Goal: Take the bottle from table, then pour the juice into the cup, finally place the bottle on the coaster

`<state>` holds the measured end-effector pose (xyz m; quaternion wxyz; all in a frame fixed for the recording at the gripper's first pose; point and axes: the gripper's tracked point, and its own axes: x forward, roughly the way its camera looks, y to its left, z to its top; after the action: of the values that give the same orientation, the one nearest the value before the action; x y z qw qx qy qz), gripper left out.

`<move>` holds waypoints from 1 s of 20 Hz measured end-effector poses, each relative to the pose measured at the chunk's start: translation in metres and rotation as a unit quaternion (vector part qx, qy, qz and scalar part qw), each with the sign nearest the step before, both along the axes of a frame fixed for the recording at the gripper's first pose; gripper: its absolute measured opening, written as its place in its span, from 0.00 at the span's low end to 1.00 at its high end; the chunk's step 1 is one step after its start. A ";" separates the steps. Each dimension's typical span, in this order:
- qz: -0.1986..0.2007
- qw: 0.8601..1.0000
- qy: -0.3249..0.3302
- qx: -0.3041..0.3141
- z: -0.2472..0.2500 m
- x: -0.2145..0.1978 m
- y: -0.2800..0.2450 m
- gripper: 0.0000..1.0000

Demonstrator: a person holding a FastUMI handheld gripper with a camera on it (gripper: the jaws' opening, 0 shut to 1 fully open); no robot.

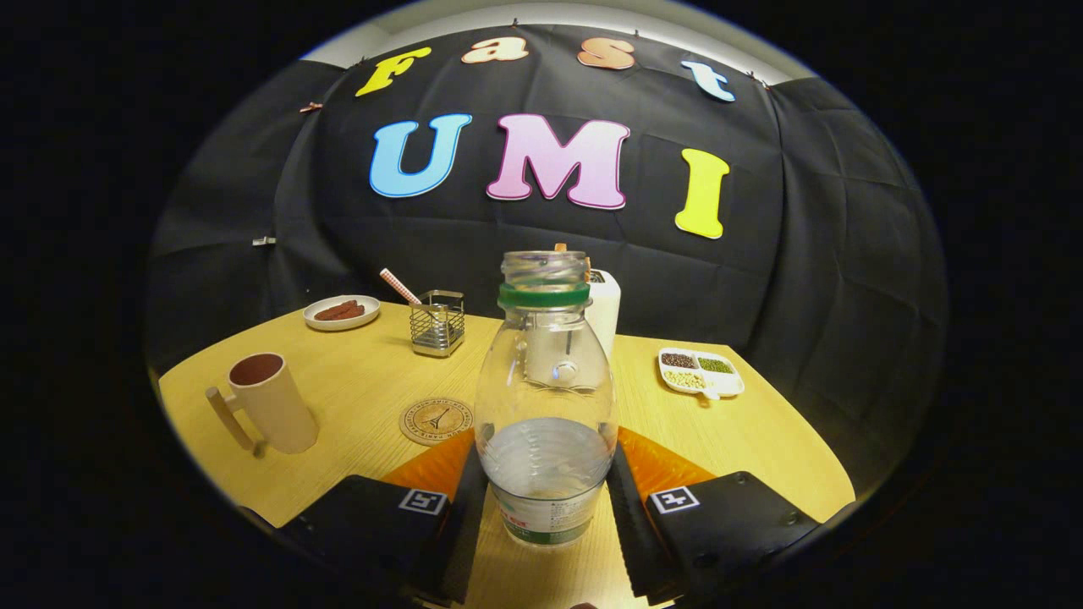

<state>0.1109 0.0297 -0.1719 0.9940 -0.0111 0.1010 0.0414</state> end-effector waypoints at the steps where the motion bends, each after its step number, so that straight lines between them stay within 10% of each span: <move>1: 0.004 1.000 -0.002 -0.006 0.008 -0.002 0.002 0.72; 20: 0.021 0.987 -0.021 -0.157 0.124 0.004 0.030 0.71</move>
<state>0.1154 0.0601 -0.0480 0.9807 -0.1698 0.0853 0.0459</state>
